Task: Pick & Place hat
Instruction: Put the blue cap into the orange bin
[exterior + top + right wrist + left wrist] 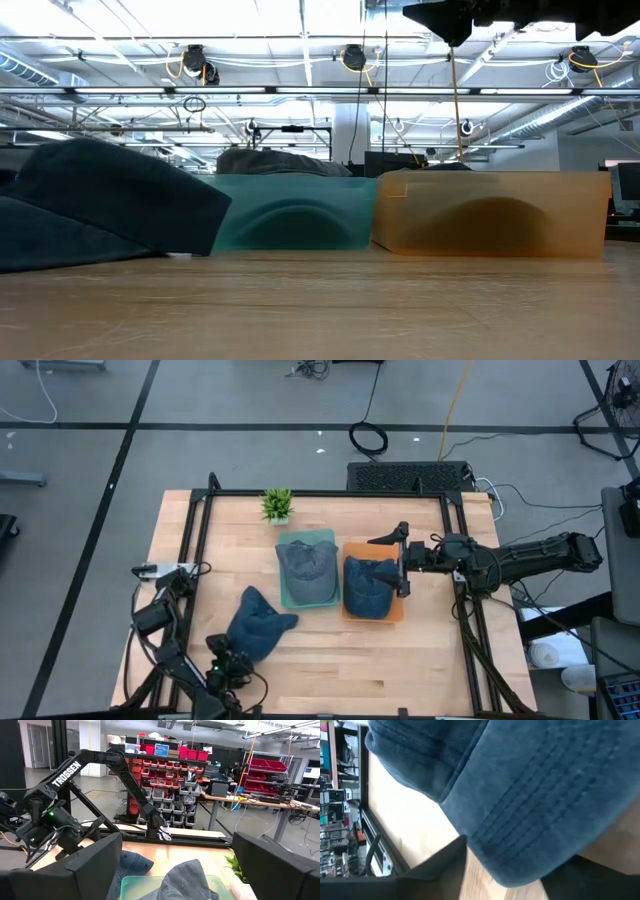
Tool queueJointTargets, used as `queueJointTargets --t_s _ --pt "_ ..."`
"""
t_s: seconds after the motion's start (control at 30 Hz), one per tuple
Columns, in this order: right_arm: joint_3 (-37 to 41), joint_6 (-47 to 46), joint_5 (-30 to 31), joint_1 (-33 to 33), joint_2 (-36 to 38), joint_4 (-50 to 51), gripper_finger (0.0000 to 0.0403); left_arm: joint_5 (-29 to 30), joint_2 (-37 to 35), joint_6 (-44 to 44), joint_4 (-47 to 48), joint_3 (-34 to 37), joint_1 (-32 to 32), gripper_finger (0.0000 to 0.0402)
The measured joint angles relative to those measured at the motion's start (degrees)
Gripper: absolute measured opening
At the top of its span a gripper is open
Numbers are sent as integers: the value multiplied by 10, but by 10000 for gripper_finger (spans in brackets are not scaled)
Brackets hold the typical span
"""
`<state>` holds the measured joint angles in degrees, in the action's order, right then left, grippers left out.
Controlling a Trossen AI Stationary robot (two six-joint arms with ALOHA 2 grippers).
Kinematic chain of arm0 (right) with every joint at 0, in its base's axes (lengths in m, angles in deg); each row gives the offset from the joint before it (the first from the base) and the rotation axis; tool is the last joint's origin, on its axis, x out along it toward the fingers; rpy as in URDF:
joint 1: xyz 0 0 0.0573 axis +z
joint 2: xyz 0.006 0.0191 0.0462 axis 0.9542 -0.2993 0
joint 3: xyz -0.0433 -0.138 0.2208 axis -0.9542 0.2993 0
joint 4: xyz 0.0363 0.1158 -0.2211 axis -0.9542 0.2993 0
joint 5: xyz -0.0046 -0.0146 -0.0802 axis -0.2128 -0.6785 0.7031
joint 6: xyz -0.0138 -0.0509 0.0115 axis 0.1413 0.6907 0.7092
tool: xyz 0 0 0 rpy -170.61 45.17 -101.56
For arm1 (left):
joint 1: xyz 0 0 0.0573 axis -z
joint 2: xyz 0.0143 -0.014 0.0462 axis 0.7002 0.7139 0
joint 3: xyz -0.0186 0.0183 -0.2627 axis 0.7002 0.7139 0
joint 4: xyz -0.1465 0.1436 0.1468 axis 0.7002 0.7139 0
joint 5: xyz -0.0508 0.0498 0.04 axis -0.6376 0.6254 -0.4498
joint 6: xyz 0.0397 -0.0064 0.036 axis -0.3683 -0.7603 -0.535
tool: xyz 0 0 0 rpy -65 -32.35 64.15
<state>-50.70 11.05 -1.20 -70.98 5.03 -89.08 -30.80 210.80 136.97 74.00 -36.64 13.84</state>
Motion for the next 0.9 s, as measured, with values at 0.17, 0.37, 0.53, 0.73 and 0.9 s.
queueJointTargets --t_s 0.17,0.37,0.53,0.73,0.9 --pt "0 -1 0 0 0 0 366 16 0 0 2 0 -2 94" --pt "0 -4 -2 0 0 -2 366 4 -2 6 5 -8 -2 17" --pt "0 -13 -1 0 0 -19 366 -42 -2 10 27 -40 7 9" --pt "0 -81 -2 0 0 -76 366 -42 -29 35 20 -61 13 8" --pt "0 -101 -26 0 0 -81 366 -33 -46 46 18 -62 15 8"
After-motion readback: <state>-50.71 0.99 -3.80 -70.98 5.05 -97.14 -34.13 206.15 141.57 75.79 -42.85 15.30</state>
